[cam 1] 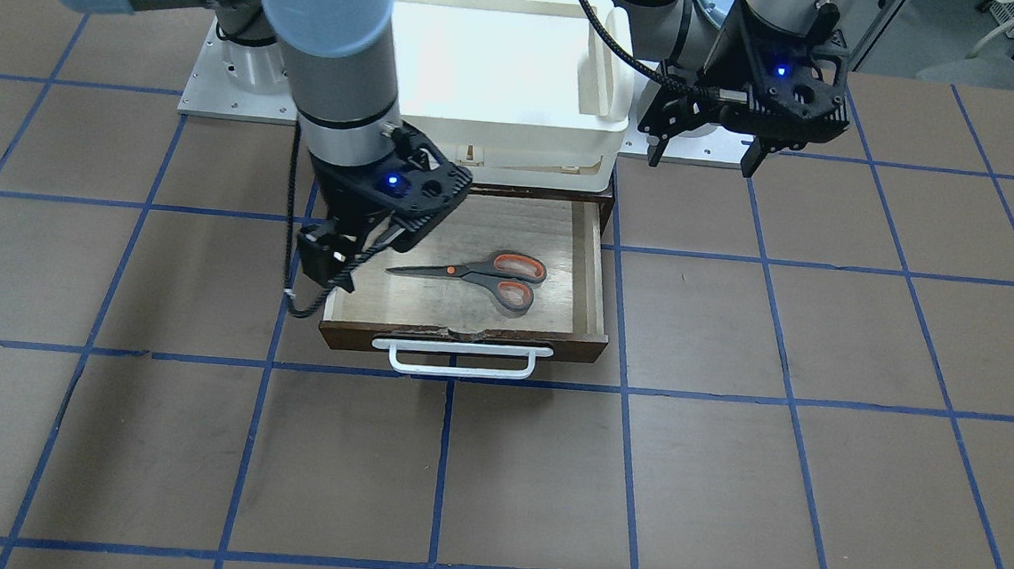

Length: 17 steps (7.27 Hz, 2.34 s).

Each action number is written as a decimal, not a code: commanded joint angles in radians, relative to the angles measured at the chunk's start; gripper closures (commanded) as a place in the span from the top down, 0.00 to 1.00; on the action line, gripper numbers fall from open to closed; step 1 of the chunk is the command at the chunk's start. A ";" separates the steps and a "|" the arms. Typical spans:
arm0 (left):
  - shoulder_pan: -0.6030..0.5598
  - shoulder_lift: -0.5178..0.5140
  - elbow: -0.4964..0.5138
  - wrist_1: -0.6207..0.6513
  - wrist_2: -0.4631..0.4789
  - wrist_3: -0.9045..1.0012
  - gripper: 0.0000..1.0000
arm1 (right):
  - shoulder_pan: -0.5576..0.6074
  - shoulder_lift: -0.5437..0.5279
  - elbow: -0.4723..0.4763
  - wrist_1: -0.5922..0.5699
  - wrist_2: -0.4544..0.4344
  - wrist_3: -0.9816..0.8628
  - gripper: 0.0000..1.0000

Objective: Put scissors in drawer and close it
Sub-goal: 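Raise the right gripper out of the drawer and draw it back, then move the left gripper over the drawer front near the handle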

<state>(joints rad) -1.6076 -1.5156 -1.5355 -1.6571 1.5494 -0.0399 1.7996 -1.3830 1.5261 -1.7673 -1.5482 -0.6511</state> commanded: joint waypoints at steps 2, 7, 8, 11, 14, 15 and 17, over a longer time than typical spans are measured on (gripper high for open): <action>0.000 0.000 0.000 -0.001 0.000 0.000 1.00 | -0.137 -0.073 0.002 0.028 0.003 0.334 1.00; 0.000 0.006 -0.002 -0.024 0.000 0.002 1.00 | -0.140 -0.168 0.023 0.028 -0.030 0.476 1.00; 0.000 0.008 -0.002 -0.026 0.000 0.000 1.00 | -0.146 -0.168 0.022 0.026 -0.050 0.476 1.00; 0.000 0.006 -0.002 -0.026 0.000 0.000 1.00 | -0.151 -0.171 0.023 0.083 -0.070 0.630 1.00; -0.002 0.003 -0.003 -0.018 -0.005 -0.005 1.00 | -0.151 -0.188 0.022 0.083 -0.066 0.723 1.00; -0.002 -0.011 0.000 -0.006 -0.008 -0.043 1.00 | -0.151 -0.192 0.022 0.078 -0.061 0.722 1.00; -0.005 -0.102 0.003 0.215 -0.024 -0.132 1.00 | -0.148 -0.192 0.022 0.087 -0.063 0.723 1.00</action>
<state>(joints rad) -1.6095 -1.5610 -1.5347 -1.5695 1.5370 -0.1346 1.6498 -1.5738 1.5479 -1.6856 -1.6110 0.0703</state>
